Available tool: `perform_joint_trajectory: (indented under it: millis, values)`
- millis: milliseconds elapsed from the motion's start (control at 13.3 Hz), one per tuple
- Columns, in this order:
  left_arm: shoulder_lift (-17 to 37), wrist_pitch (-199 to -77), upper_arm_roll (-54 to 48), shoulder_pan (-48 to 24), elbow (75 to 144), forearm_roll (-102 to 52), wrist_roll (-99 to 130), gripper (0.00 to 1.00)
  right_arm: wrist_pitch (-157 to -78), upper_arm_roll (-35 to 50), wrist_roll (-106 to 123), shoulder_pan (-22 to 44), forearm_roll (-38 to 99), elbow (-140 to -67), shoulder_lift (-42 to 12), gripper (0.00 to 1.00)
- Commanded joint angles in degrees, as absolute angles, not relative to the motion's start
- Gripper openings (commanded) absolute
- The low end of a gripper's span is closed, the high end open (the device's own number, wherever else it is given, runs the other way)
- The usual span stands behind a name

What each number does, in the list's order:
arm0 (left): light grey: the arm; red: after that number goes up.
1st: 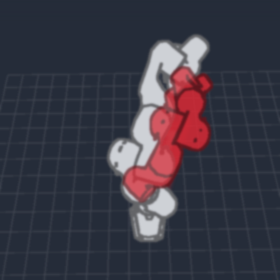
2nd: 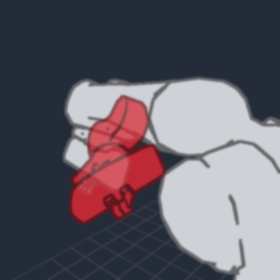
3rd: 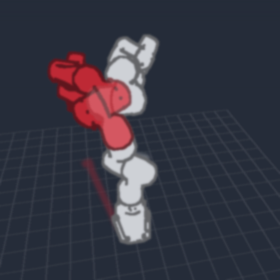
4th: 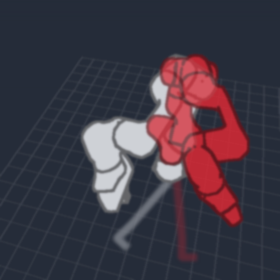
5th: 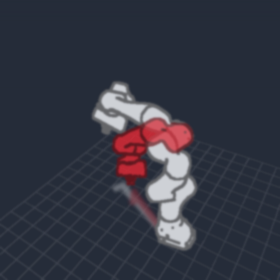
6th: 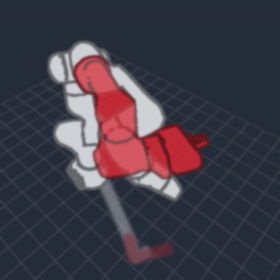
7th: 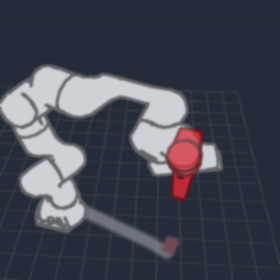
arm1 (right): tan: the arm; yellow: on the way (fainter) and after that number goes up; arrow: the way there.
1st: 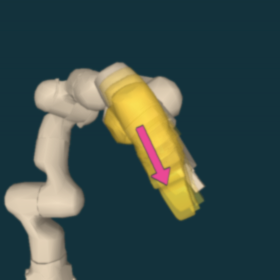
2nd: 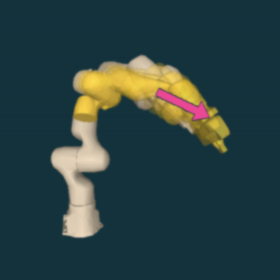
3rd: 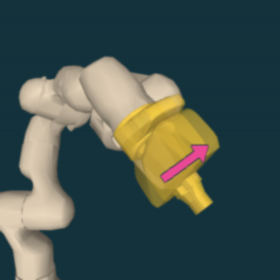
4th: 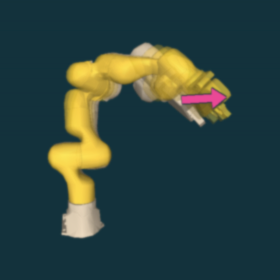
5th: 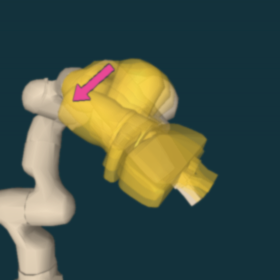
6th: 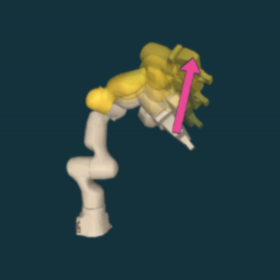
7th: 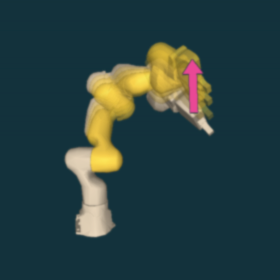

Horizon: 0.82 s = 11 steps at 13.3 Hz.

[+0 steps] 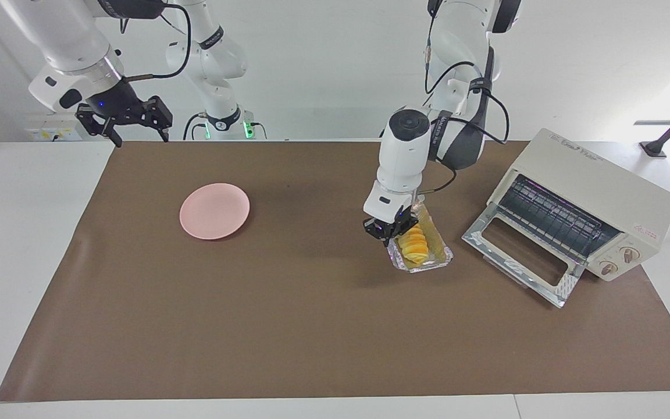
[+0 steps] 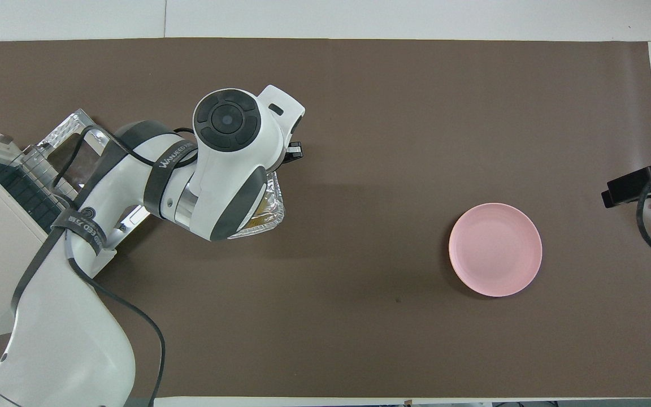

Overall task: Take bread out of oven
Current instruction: 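Pull the foil tray out of the oven with the left gripper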

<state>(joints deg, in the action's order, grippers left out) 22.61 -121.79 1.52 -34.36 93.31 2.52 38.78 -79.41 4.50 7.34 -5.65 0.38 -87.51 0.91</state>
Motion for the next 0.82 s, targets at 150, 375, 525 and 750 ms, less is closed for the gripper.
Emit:
perform_joint_trajectory:
  millis: [150,375,525,750]
  values:
    - [30.92,-121.47,2.46,-38.57,83.70,0.80,38.14,0.00,-79.63,5.19,7.03,-6.68,0.88,-88.86,2.02,1.00]
    - [33.04,-120.41,2.55,-40.87,81.83,0.88,38.23,0.00,-79.63,5.19,7.03,-6.68,0.88,-88.86,2.02,1.00]
    - [33.05,-119.54,2.55,-42.18,82.18,1.05,38.23,0.00,-79.63,5.19,7.03,-6.68,0.88,-88.86,2.02,1.00]
    - [33.13,-119.27,2.55,-43.77,83.23,0.79,39.71,0.00,-79.63,5.19,7.03,-6.68,0.88,-88.86,2.02,1.00]
